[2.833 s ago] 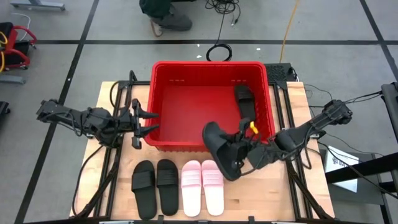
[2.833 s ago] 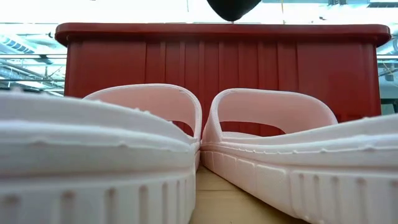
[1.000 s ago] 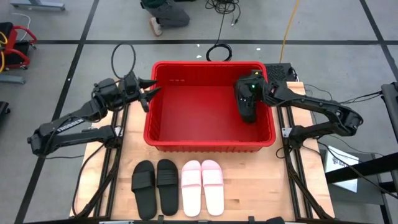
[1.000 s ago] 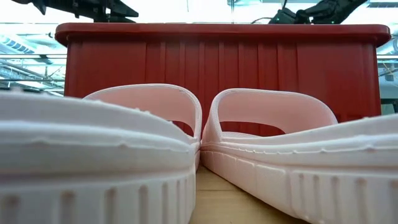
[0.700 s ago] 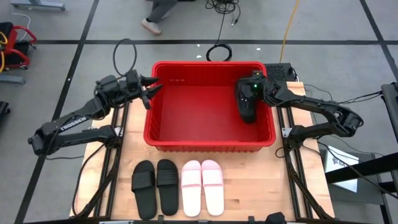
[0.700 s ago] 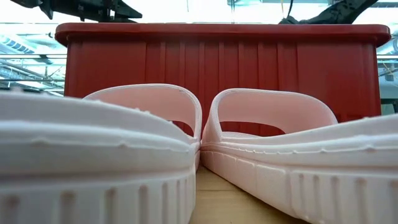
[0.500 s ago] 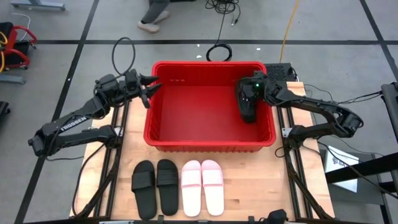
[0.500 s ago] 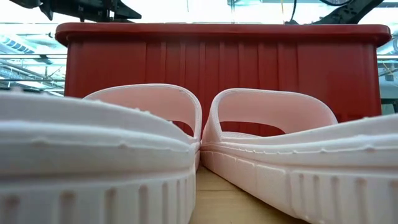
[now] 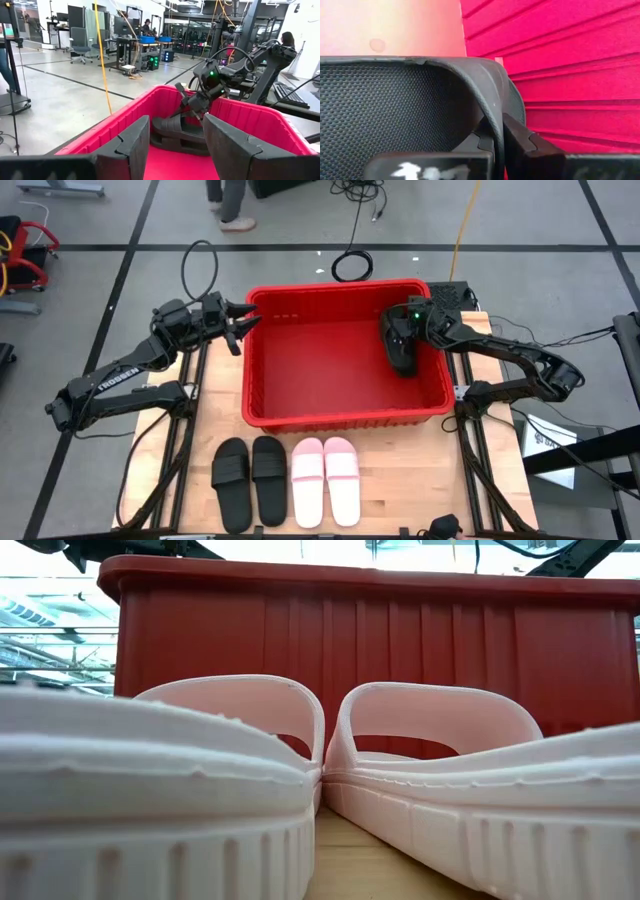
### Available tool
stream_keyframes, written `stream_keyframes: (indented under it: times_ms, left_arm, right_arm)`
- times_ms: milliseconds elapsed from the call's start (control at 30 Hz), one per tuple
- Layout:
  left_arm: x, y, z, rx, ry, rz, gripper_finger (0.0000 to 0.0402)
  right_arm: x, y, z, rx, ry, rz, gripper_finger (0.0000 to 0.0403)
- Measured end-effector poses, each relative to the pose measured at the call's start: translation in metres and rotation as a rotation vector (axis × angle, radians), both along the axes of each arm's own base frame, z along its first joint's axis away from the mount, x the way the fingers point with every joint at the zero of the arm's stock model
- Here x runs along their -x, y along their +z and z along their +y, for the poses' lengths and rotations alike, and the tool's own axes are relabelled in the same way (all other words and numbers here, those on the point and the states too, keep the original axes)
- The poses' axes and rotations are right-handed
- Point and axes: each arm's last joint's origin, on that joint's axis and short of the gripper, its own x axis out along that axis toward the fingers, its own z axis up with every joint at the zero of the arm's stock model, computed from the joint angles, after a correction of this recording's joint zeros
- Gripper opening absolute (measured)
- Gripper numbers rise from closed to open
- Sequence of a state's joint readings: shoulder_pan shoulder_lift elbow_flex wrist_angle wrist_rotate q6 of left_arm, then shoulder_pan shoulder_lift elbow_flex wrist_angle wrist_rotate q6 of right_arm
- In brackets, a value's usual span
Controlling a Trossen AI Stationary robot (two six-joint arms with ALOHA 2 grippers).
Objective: Pick and place slides into bin
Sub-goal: Put the right black slide into the bin
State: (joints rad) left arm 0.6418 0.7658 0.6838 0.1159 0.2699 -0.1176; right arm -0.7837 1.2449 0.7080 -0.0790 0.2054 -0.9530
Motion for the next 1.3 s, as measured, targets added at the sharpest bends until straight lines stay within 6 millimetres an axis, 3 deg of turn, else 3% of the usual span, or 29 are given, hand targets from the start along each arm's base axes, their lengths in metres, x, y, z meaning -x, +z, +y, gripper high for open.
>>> stream_keyframes:
  times_ms: [467,700,933,1300]
  left_arm:
    - [0.0,0.0,0.0,0.014,-0.001,-0.007,0.0186]
    - [0.0,0.0,0.0,0.015,-0.002,-0.007,0.0186]
    - [0.0,0.0,0.0,0.016,-0.001,-0.007,0.0186]
    - [0.0,-0.001,0.0,0.022,-0.002,0.0,0.0186]
  right_arm:
    - [0.0,0.0,0.0,0.013,0.021,0.024,0.0022]
    - [-0.001,0.0,0.001,0.031,0.039,0.049,0.0067]
    - [-0.01,0.004,0.008,0.178,0.051,0.192,0.0118]
    - [-0.016,0.005,0.017,0.211,-0.017,0.208,0.0144]
